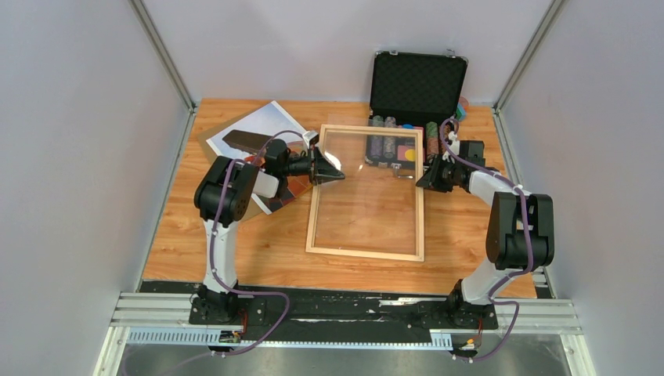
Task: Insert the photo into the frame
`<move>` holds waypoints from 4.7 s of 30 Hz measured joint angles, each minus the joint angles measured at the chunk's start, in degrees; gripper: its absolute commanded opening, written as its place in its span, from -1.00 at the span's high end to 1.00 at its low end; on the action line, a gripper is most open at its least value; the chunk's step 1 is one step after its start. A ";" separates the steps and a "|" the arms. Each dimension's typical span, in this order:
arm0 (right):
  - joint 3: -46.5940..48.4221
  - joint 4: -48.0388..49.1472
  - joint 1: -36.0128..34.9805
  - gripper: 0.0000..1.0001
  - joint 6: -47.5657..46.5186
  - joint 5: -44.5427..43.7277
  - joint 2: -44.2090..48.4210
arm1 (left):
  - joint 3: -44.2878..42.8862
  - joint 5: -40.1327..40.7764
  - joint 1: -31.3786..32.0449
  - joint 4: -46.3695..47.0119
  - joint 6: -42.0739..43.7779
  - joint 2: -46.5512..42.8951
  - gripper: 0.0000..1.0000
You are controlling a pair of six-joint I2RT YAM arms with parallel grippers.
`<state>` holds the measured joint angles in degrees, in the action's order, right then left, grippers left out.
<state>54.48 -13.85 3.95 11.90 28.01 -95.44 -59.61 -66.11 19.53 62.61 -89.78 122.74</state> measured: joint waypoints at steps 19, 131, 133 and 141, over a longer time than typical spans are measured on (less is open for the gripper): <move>0.02 0.00 0.00 0.78 0.00 0.00 -0.04 | 1.86 0.70 0.02 2.97 -2.54 1.68 1.00; 1.70 -0.70 -0.28 -0.01 -0.13 -0.44 -1.25 | -3.13 7.67 0.35 -33.44 30.12 1.75 1.00; 2.19 -1.01 -0.28 -0.04 -0.13 -0.48 -1.25 | -3.13 7.87 0.35 -33.70 30.32 1.75 1.00; 3.63 -2.27 -0.28 -0.10 -0.26 -1.11 -1.18 | -3.13 8.22 0.42 -34.51 30.75 1.53 1.00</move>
<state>58.11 -16.12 3.66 11.64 26.89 -96.62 -62.74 -57.89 19.94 28.10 -59.02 124.27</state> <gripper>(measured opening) 0.541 0.007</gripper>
